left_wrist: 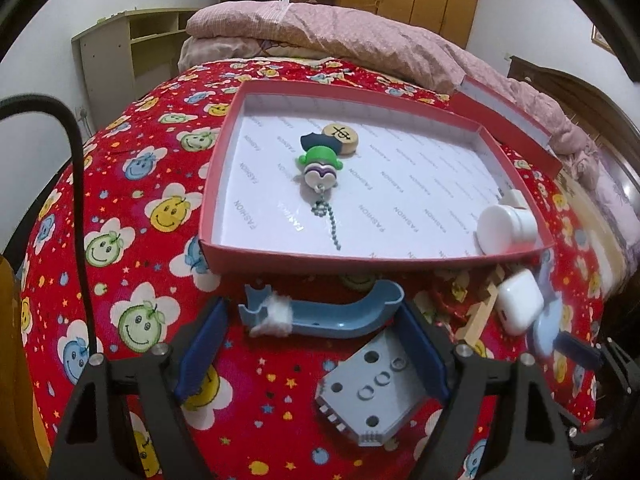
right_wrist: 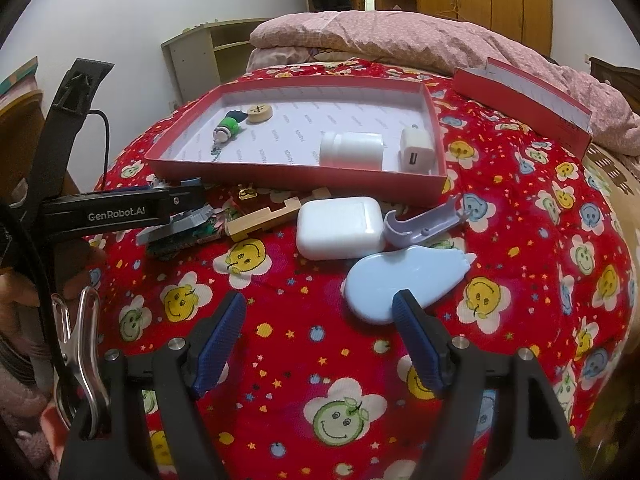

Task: Organize rigid objects
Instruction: 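Move the left tool toward the grey brick while the right tool approaches the white earbud case, then grasp the blue curved piece with the left tool while the right tool grasps the light-blue teardrop piece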

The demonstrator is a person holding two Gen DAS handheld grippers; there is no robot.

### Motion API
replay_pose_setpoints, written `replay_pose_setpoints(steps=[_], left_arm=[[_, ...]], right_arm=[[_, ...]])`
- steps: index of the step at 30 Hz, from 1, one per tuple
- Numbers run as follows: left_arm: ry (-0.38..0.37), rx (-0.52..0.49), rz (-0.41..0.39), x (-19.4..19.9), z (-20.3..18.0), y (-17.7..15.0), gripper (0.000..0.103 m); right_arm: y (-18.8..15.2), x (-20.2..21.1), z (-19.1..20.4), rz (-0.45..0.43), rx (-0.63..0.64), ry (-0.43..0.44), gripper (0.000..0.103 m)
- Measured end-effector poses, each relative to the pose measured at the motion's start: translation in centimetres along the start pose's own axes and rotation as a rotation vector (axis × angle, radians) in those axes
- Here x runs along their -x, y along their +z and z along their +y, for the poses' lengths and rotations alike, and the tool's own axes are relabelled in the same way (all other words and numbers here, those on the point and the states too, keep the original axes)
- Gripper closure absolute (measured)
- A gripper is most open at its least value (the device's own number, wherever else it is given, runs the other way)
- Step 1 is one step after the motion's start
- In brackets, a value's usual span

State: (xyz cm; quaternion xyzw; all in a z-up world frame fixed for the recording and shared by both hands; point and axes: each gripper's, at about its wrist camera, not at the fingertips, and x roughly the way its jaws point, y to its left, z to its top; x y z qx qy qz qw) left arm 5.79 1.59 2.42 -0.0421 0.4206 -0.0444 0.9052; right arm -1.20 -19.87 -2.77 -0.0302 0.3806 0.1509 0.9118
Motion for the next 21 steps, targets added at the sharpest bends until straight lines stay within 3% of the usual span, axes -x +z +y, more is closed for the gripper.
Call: replay_pose_setpoints(steps=[3,8,11,16,21], left_arm=[[-0.006,-0.011,-0.003,0.1,-0.1,0.0,0.025],[-0.009,-0.027,-0.011,0.3,-0.2,-0.2,0.026],[-0.015,-0.032,-0.014,0.5,-0.1,-0.3,0.026],[-0.029,-0.054,-0.021,1.0,-0.3,-0.4,0.026],[-0.033,-0.083,-0.039,1.9,-0.5,-0.6,0.026]], right_arm=[[0.1,0.1,-0.3,0.002,-0.003,-0.005,0.026],[0.3,0.5,-1.9,0.009,-0.032,-0.027,0.024],[0.4,0.5,-3.2,0.017,-0.051,-0.047,0.014],[1.1,-0.3,-4.1,0.037,-0.019,-0.077,0.014],[1.8,-2.1,-4.1,0.042,0.059,-0.07,0.0]])
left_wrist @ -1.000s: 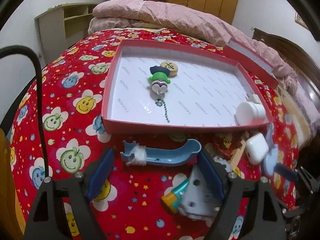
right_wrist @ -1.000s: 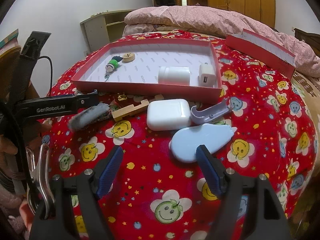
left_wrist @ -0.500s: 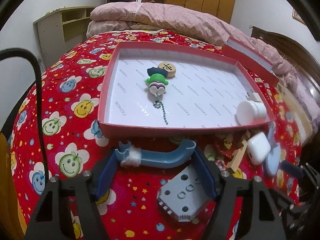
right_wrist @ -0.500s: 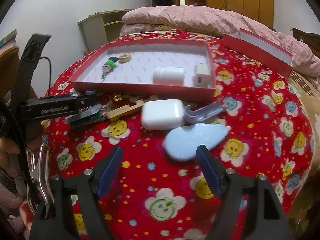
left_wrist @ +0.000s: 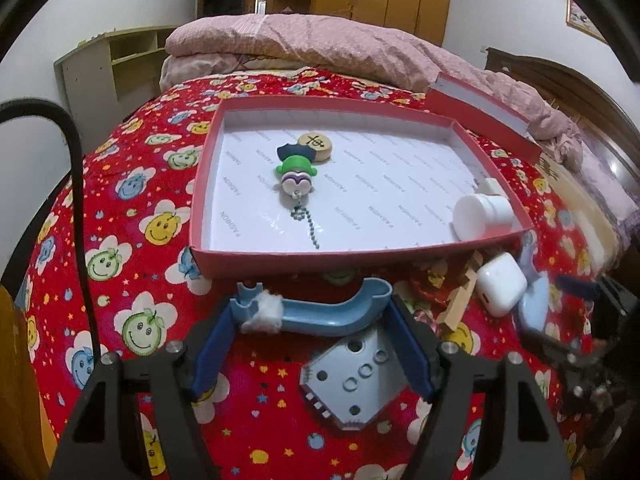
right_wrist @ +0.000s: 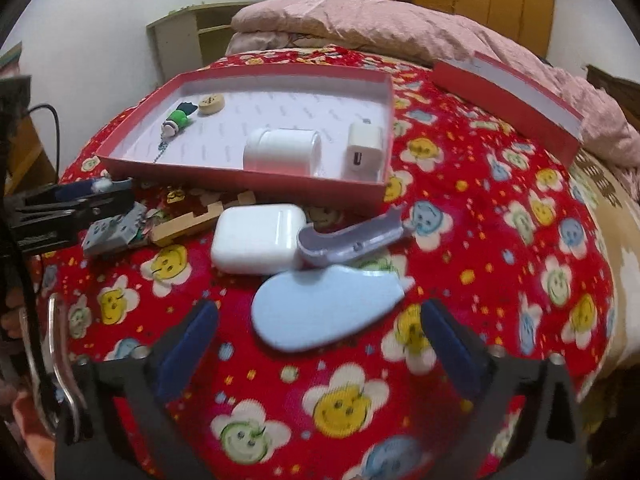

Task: Organize rigid objects
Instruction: 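Grasp the blue curved piece with the left tool while the right tool grasps the light-blue teardrop piece, then carry both pieces into the tray and open both tools to release them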

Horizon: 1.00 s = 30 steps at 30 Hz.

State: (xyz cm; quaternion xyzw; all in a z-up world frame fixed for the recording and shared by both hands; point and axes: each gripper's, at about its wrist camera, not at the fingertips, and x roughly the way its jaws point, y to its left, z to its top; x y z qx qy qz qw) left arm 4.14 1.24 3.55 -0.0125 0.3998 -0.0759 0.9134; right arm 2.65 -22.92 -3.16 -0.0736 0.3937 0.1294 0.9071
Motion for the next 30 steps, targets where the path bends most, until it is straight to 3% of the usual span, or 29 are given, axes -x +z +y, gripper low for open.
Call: replay_pose_setpoints(steps=[4,8,12,18,30], left_arm=[[-0.002,-0.007,-0.002,0.2,0.0,0.0,0.026],[-0.001,-0.011,-0.006,0.4,-0.1,-0.1,0.026],[-0.003,-0.017,-0.007,0.6,-0.2,-0.2,0.026],[-0.008,-0.023,-0.012,0.9,-0.3,0.0,0.026],[-0.036,-0.03,-0.032,1.5,-0.2,2.8,0.026]], right_arm=[[0.1,-1.2,-0.6,0.019,0.051,-0.04,0.0],[0.2,-1.7,-2.1,0.041,0.024,0.013,0.001],[0.0,-1.3,-2.0,0.026,0.031,0.006,0.014],[-0.6,-0.4,-1.0,-0.008,0.048,-0.028,0.014],[1.7,2.6,-0.2,-0.077,-0.033,0.054,0.014]])
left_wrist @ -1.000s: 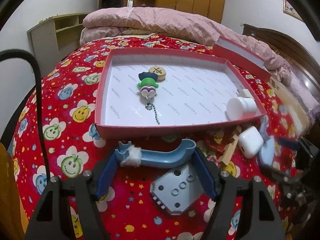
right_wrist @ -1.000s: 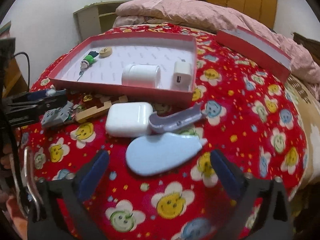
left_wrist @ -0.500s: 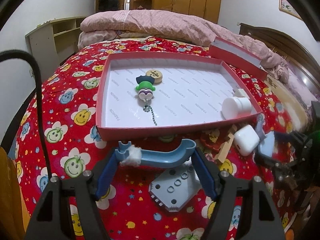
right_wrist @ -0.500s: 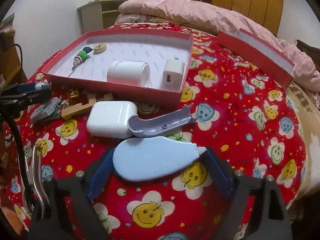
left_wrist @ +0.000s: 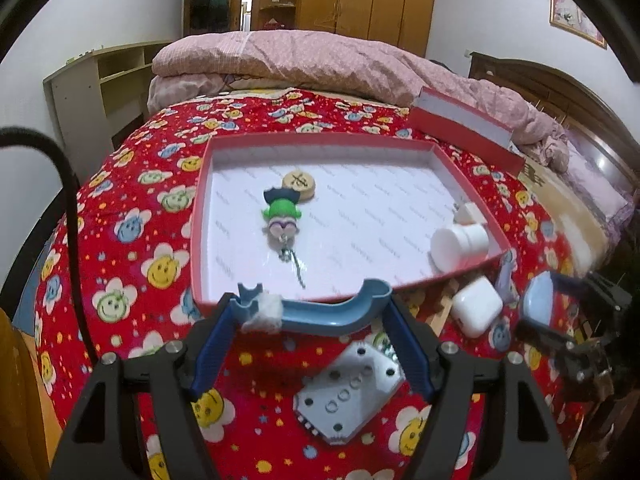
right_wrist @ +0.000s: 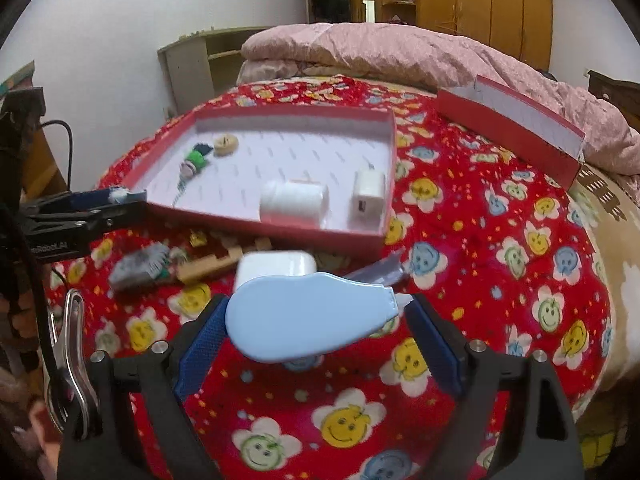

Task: Organize rigid objects
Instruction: 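Carry both pieces into the tray and open both tools to release them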

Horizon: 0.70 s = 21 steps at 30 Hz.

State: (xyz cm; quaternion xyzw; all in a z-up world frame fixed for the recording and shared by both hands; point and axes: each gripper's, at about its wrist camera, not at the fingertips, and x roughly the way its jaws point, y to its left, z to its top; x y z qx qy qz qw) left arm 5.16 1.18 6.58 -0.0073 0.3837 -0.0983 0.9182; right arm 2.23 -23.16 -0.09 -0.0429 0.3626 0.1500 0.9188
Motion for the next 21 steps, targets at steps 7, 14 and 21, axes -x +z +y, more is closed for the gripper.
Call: replay_pose_setpoints(steps=[7,14,21], left_arm=[[0.005,0.014,0.013,-1.3,0.4,2.1,0.026],[-0.012,0.019,0.034,-3.7,-0.5,3.7,0.026],[-0.01,0.032,0.063,-5.6,-0.6,3.7,0.026]], right_arm=[[0.8,0.1,0.4,-0.032,-0.035,-0.006,0.014],[1.9,0.1,0.2,-0.039,-0.049,-0.009,0.014],[2.8,-0.2,0.2,-0.036,-0.053,-0.008,0.014]])
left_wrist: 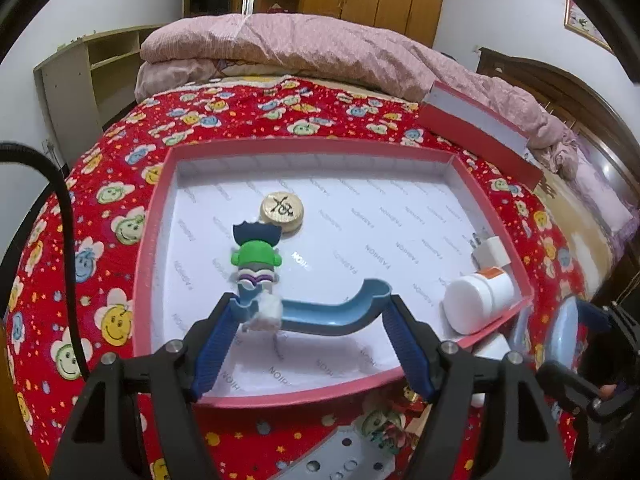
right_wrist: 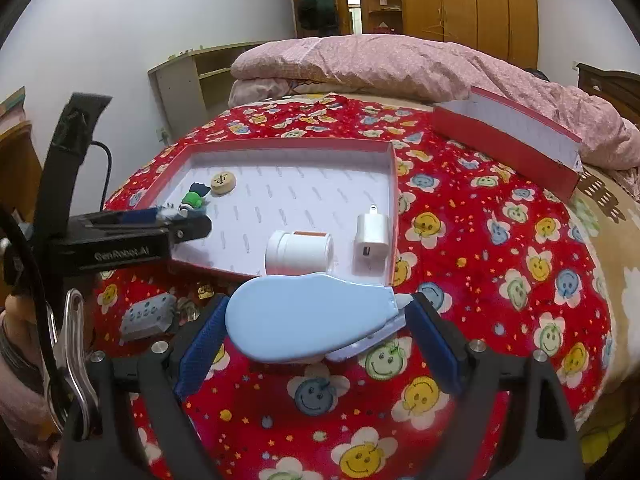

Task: Organize rigid objects
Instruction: 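Carry both pieces into the tray and open both tools to release them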

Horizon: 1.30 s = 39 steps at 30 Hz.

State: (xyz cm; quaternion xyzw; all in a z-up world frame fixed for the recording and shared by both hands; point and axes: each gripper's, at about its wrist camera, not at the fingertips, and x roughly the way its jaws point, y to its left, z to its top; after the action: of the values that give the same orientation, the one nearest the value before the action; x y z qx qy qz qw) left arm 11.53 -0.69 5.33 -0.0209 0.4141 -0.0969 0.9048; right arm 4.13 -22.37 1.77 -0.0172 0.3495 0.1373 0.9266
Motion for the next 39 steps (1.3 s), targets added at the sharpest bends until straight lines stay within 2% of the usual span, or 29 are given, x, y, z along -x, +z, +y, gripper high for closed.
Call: replay_pose_setpoints(steps=[11,19,27,35,39], left_arm=[[0.036,0.007,0.02,-1.0,0.4,-0.7,0.024],[0.041,0.006,0.023,-0.9,0.4,-0.9,0.022],[0.044,0.012,0.025,-0.8,0.5,-0.9,0.022],[0.048,0.014,0.026,-0.8,0.4,-1.0,0.022],[0.052,0.011,0.026,-0.8,0.4,-1.0,0.021]], right_arm=[[3.0,-0.9,1.0,-0.013,0.032,0.007,0.014],[5.9,-3.3,0.9,0.003,0.029,0.007,0.014],[8.3,-6.9,-0.1,0.056,0.004,-0.003,0.014],[8.7,-10.1,-1.1,0.109,-0.029,-0.015,0.014],[8.8,-10.6,-1.1,0.105,-0.03,-0.027,0.013]])
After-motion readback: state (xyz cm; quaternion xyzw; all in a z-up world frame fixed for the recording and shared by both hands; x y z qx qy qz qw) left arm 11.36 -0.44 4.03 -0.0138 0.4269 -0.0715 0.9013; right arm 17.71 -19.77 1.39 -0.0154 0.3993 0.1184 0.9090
